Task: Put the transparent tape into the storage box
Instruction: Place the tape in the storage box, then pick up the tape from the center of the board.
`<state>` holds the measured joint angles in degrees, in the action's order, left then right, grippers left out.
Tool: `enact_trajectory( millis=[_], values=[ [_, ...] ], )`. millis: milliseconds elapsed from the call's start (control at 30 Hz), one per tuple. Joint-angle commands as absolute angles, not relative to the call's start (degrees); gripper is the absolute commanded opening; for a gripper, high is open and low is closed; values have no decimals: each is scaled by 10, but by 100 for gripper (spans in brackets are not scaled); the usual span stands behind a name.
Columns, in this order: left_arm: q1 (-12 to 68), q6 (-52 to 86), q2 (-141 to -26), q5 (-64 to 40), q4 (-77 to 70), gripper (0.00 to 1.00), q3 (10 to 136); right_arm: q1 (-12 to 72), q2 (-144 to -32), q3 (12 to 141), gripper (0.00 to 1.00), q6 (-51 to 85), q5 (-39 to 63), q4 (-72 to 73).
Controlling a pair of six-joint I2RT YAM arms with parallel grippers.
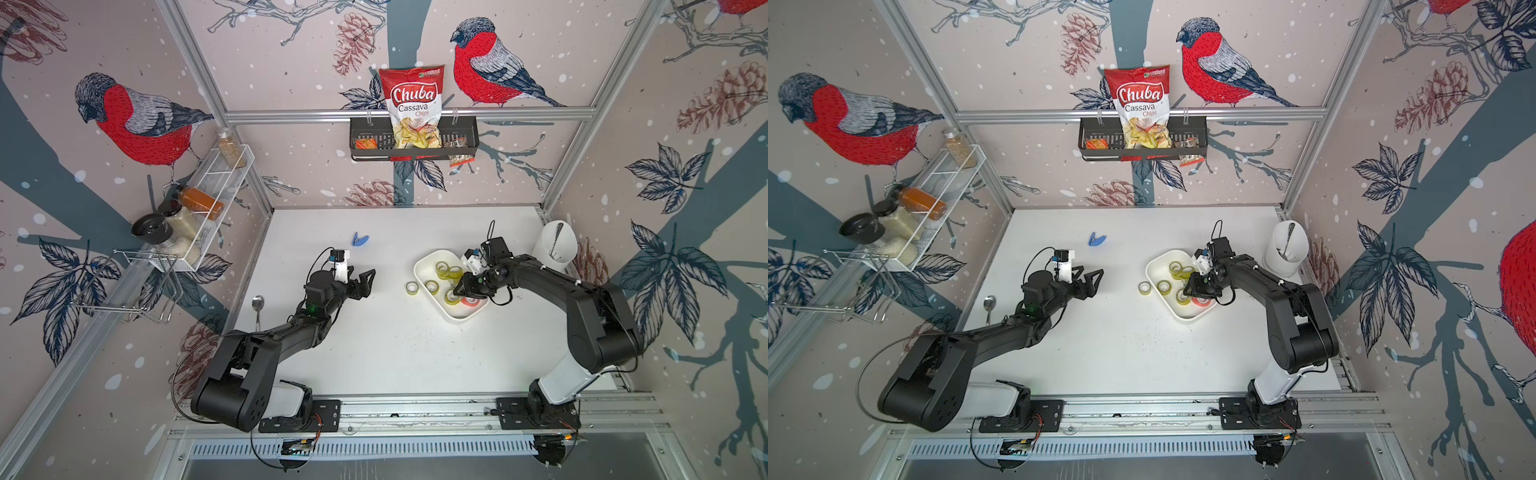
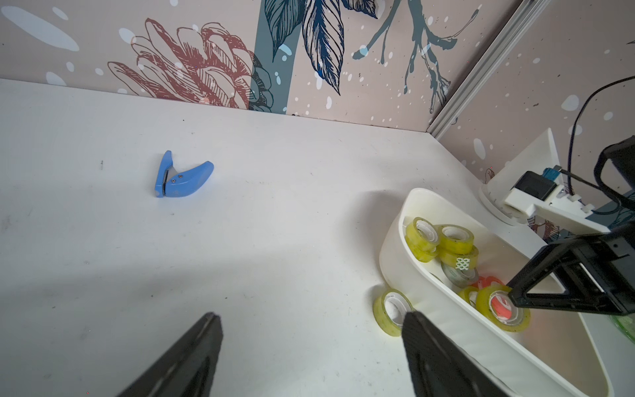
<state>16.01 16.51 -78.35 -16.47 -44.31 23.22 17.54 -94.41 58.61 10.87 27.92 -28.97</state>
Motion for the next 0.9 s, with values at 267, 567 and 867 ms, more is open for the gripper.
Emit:
enact_trajectory(
  millis=[267, 567, 867],
  values=[
    [158, 167, -780, -169, -462, 87, 231, 172, -905, 605, 37, 116, 215, -325],
    [157, 164, -778, -171, -458, 87, 234, 289, -917, 706, 45, 50, 114, -355],
    [153, 190, -770, -116, -426, 87, 235, 441, -1099, 917, 49, 20, 2, -443]
  ],
)
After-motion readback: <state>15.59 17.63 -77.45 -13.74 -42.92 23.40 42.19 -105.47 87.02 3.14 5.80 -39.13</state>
